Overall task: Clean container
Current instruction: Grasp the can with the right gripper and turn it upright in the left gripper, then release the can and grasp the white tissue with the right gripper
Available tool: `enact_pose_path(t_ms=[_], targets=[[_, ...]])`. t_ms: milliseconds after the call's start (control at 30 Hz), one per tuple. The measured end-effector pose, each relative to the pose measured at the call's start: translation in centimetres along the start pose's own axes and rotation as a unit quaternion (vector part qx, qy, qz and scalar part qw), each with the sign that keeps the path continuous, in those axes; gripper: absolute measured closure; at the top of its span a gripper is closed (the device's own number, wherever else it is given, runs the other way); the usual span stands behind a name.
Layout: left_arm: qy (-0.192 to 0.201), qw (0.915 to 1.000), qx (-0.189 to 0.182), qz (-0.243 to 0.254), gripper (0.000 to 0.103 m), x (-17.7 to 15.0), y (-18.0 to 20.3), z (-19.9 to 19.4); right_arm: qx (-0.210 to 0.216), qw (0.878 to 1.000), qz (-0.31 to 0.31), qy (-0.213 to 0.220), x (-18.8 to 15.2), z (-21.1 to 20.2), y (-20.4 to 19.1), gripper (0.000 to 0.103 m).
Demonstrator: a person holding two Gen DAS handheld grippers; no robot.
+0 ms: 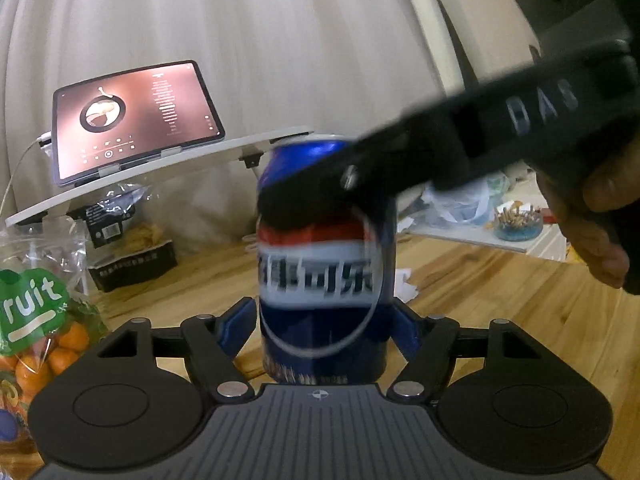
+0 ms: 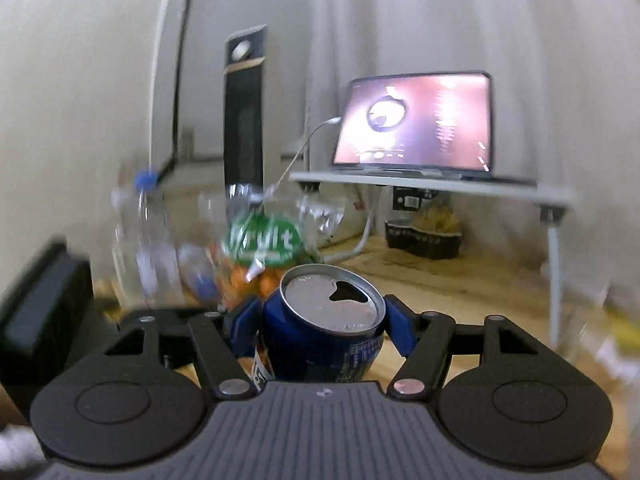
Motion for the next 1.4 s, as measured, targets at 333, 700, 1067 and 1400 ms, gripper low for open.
enact_pose_path(t_ms=[333,700,1067,1400], targets=[[0.018,0.9998,0.001,0.0,0.033,0.1,-0.2,-0.5,-0.009,0.996,-0.079,-0.038,-1.6,1.3,-3.7,0.036],[0.007,0.9973,0.014,-0.072,0.033,-0.3,-2.8,0.1,-0.067,0.997,0.037,0.027,-1.5,-0.5,2.8,0.0],[0.003,0.9977,0.015,-0.066,0.033,-0.3,-2.6,0.3,-0.184,0.959,0.088,-0.194,-8.7,9.0,14.7,0.056],[-0.008,0.9986,0.013,-0.05,0.033,-0.2,-2.1,0.8,-0.121,0.977,0.095,-0.149,-6.9,6.9,13.0,0.093]])
Point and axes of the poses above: each gripper's, at about its wrist camera, not at the fingertips, and z roughly the way its jaws point, y to its right, x to its top, the point moved 5 cm from there along z, roughly the way its jaws point, and after that the axes turned 4 degrees about -x, right-handed, at the moved point
